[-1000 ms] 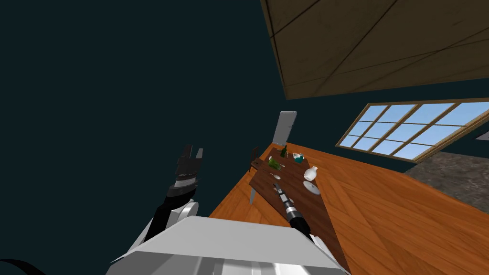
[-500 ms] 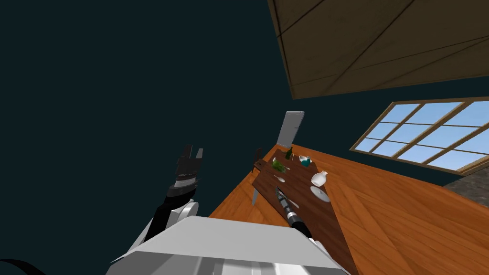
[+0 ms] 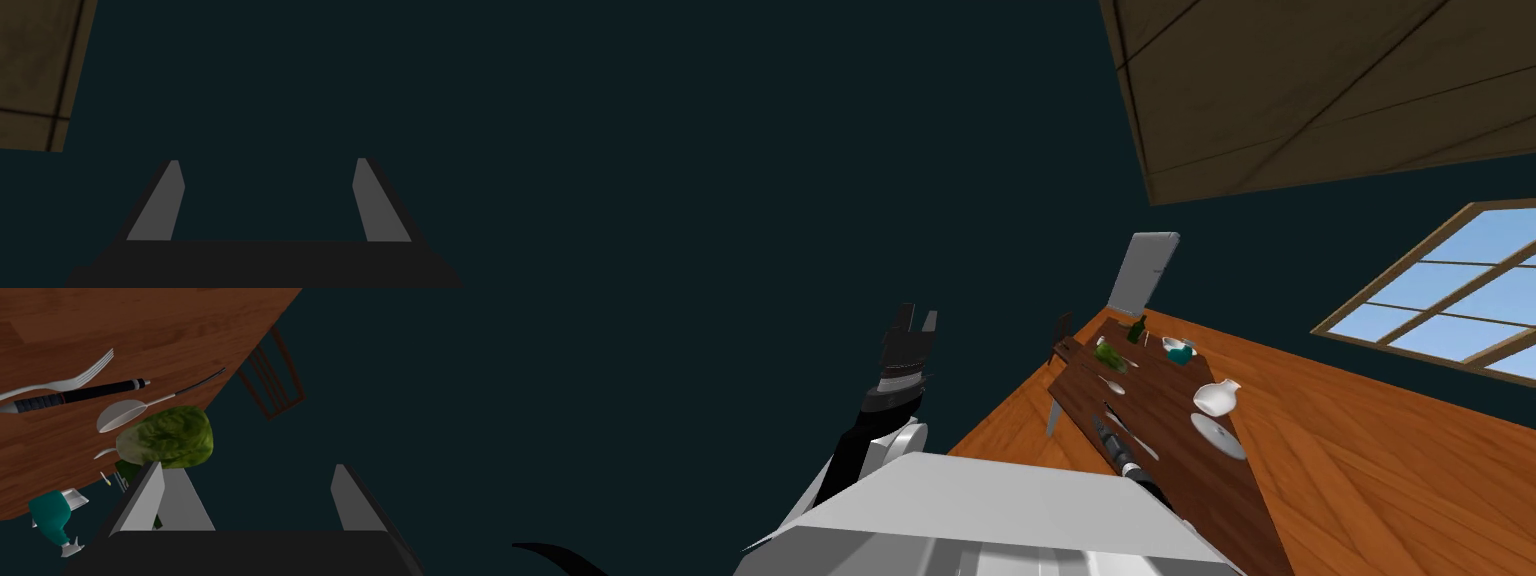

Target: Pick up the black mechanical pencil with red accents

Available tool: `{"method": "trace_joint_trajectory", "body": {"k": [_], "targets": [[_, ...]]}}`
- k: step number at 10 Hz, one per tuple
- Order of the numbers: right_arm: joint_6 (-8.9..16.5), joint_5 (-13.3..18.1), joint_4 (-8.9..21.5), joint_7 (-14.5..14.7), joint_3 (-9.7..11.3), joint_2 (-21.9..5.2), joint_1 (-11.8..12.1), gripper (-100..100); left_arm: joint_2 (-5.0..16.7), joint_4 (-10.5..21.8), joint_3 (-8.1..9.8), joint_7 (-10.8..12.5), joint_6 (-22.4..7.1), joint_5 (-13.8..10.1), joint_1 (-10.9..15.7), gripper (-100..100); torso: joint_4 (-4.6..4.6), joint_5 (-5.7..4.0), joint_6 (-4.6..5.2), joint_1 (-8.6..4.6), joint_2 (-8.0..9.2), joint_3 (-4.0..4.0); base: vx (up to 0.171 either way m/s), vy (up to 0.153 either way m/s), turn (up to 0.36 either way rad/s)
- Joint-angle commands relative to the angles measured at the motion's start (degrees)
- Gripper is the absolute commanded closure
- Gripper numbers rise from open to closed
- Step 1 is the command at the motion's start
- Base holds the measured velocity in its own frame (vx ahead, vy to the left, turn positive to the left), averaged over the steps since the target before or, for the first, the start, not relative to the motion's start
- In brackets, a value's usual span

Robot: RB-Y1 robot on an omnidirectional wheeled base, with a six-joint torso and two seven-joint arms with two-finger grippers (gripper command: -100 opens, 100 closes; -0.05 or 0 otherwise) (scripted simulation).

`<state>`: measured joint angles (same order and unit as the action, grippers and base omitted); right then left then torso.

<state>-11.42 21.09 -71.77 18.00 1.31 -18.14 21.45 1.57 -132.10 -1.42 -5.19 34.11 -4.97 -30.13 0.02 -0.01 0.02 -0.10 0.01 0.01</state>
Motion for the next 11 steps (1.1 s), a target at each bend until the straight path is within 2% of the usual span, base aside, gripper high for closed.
{"method": "trace_joint_trajectory", "body": {"k": [1,2,4,5,6,7,8,11], "targets": [[0.52,0.92,2.20,0.68,-0.01,-0.24,-0.16,-100,0.00,0.00,0.00,0.00,0.00,0.00,0.00,0,0.00,0.00,0.00,0.00,0.00,0.00,0.004,-0.012,0.150],[1.62,2.95,4.92,1.99,-0.12,-0.62,-0.62,-100,0.00,0.00,0.01,0.00,0.00,0.00,-0.01,0,-0.01,0.00,0.05,-0.02,-0.01,-0.01,0.006,-0.015,0.240],[1.62,2.95,5.02,1.99,-0.12,-0.62,-0.62,-100,0.00,0.00,0.01,0.00,0.00,0.00,-0.01,0,-0.01,-0.01,0.05,-0.06,-0.02,-0.01,0.005,-0.018,0.055],[2.70,5.02,7.06,3.31,-0.25,-1.00,-1.08,-100,0.00,0.00,0.01,0.00,0.00,0.00,-0.01,0,-0.01,-0.01,0.06,-0.03,-0.01,-0.01,0.007,-0.010,0.212],[2.70,5.02,7.76,3.31,-0.25,-1.00,-1.08,-100,0.00,0.00,0.00,0.00,0.00,0.00,0.00,0,0.00,0.00,0.01,-0.03,-0.03,-0.02,0.007,-0.021,0.171],[3.78,7.10,10.03,4.62,-0.41,-1.37,-1.53,-100,0.00,0.00,0.01,0.00,0.00,0.00,-0.01,0,-0.01,-0.01,0.04,-0.05,-0.03,-0.02,0.013,-0.030,0.241],[3.78,7.10,10.39,4.62,-0.41,-1.37,-1.53,-100,0.00,0.00,0.01,0.00,0.00,0.00,-0.01,0,-0.01,-0.01,0.03,-0.09,-0.04,-0.02,0.013,-0.034,0.109],[6.85,12.87,17.51,8.46,-1.00,-2.42,-2.82,-100,0.01,0.00,0.01,0.00,0.00,0.00,-0.01,0,-0.01,-0.04,0.01,-0.21,-0.09,-0.05,0.021,-0.060,0.328]]}}
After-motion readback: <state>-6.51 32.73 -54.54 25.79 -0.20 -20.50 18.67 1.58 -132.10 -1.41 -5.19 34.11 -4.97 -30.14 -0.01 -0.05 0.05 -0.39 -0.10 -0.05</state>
